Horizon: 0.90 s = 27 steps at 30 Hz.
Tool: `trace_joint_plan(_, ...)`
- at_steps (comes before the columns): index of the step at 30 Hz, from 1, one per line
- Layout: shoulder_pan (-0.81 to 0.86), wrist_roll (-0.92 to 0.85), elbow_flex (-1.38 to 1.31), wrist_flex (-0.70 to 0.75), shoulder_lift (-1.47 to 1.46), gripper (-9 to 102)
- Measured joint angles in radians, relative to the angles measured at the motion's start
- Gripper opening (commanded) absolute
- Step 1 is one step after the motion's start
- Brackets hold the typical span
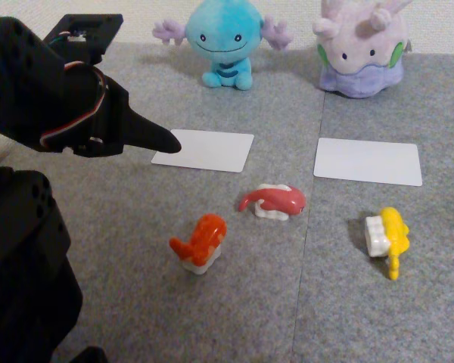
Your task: Wooper wants to eat egg sudhi, and Goomy wants to eat shrimp sushi
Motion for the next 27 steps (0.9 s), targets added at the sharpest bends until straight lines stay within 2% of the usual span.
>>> trace_joint_plan(3,0.048,-0.046,0.140,0.031,0.225,39)
trace_joint_plan(6,0.075,-0.089,0.156,0.014,0.377,39)
trace_joint_plan(27,0.095,-0.097,0.132,0.063,0.407,39)
